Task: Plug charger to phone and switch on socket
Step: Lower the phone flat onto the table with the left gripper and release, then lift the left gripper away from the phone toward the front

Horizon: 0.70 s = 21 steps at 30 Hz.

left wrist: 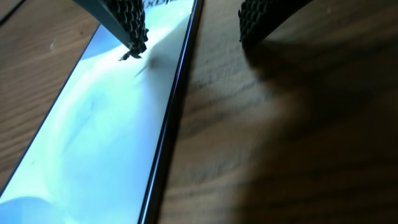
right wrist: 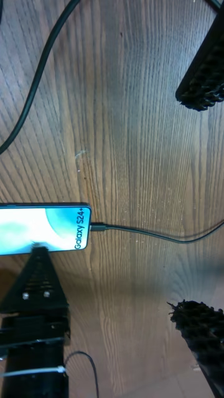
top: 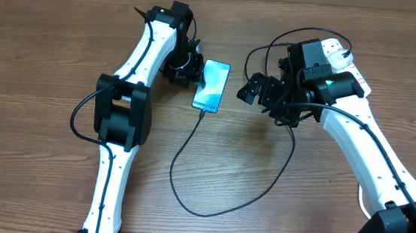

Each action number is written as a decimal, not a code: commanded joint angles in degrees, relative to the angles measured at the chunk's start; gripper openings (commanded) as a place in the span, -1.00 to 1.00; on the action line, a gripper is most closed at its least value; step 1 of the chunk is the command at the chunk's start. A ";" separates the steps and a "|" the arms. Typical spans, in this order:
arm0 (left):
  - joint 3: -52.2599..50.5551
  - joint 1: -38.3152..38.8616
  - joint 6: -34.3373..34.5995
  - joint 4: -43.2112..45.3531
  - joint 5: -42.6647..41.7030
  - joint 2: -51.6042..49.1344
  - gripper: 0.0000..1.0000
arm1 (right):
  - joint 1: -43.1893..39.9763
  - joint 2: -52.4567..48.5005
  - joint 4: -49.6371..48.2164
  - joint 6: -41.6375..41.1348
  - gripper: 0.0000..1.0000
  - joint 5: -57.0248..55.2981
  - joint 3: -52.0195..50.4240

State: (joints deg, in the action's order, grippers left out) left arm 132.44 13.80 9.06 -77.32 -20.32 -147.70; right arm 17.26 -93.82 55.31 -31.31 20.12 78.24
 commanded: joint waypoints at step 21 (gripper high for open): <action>15.10 -3.54 0.70 -14.91 5.42 40.94 0.99 | -0.20 -0.17 5.05 0.28 1.00 0.15 0.81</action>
State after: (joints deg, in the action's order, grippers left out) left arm 147.48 9.76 9.28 -90.24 -18.09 -109.36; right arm 17.26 -93.82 59.99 -31.31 19.44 78.24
